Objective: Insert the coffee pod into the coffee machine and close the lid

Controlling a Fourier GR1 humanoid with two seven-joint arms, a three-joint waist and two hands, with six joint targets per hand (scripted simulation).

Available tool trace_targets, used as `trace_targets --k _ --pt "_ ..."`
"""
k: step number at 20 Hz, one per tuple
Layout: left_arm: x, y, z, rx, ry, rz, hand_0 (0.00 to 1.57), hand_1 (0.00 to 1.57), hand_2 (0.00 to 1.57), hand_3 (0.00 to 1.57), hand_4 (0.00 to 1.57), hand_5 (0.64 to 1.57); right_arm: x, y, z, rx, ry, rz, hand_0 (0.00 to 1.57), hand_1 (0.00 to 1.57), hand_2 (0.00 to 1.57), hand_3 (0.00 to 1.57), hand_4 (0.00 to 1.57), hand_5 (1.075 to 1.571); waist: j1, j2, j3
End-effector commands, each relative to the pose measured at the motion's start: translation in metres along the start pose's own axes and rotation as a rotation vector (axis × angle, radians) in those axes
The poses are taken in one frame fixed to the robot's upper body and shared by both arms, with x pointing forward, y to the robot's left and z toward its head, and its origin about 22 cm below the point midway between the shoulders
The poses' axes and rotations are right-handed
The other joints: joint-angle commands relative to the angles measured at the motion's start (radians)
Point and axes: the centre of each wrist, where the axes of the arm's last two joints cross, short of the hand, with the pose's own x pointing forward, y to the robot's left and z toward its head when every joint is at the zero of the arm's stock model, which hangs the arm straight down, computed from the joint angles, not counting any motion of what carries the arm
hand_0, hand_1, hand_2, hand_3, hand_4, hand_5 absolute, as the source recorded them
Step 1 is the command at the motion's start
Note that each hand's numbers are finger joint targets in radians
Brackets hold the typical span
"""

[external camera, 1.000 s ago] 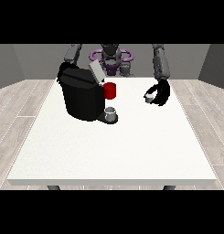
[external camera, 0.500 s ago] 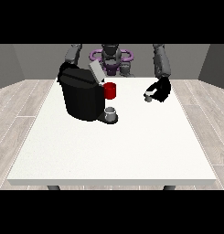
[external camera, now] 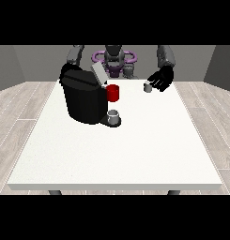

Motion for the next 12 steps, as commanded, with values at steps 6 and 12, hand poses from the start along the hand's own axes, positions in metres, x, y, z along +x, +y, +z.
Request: trace_targets --k 6,12 --pt "0.035 0.049 -0.022 0.057 -0.056 0.002 1.27 1.27 1.34 1.29 0.55 1.571 0.015 0.019 -0.007 0.048 -0.036 -0.039 0.00 0.00 0.00 0.00 0.50 1.571 -0.053 0.024 -0.0005" --pt "0.069 0.069 -0.040 0.140 -0.026 -0.017 1.01 1.01 1.20 1.22 0.54 1.571 0.026 0.032 -0.005 0.083 -0.077 0.002 0.00 0.00 0.00 0.00 0.49 1.571 -0.126 0.037 -0.0006"
